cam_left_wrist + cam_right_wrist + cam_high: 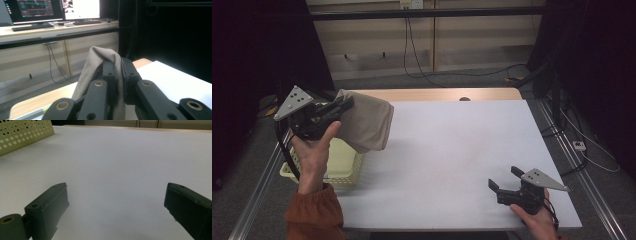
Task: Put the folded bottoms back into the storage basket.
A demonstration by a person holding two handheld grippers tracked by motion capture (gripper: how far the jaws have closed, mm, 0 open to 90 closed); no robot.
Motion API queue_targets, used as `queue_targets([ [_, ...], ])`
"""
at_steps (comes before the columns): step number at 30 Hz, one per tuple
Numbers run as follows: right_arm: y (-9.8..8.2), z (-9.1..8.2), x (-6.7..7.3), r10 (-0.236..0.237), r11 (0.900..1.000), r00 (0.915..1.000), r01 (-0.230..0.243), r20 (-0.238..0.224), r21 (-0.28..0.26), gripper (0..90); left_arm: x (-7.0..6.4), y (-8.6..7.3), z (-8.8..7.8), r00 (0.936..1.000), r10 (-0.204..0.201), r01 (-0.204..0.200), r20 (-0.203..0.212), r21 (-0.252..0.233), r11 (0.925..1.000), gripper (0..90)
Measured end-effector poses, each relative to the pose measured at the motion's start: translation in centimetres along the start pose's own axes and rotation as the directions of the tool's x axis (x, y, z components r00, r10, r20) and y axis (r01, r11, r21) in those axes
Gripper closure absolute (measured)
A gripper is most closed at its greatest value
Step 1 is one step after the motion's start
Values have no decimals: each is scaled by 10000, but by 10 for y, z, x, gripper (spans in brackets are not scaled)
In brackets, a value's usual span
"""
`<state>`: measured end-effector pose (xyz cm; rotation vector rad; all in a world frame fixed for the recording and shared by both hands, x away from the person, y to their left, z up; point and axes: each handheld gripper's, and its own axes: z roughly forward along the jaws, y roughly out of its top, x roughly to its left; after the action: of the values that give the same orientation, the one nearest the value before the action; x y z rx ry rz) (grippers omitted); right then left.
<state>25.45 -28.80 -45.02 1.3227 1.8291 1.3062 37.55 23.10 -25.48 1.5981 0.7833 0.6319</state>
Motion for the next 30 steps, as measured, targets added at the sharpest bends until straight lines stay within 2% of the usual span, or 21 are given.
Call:
queue_targets([
  [8,0,0,0,-15,10000,10000,15,-6,2,48,11,2,-15,9995,-114,108,-298,-218,9997,837],
  [11,0,0,0,-38,10000,10000,38,1,4,48,17,4,-23,9995,-131,129,-288,-78,9999,838],
  [16,0,0,0,-24,10000,10000,24,-12,41,50,26,3,-34,9971,-339,332,-677,-110,9994,837],
  [19,0,0,0,16,10000,10000,-17,62,27,50,30,2,-45,9957,-332,341,-865,86,9994,838],
  [21,0,-1,0,1,10000,10000,-1,67,25,51,35,-2,-50,9940,-501,514,-976,101,9986,837],
  [23,0,0,1,-30,10000,10000,30,30,25,51,39,-6,-51,9922,-464,502,-1161,303,9983,837],
  [30,0,-1,2,-55,10000,10000,55,-15,24,51,56,-16,-52,9883,-652,752,-1376,693,9948,837],
])
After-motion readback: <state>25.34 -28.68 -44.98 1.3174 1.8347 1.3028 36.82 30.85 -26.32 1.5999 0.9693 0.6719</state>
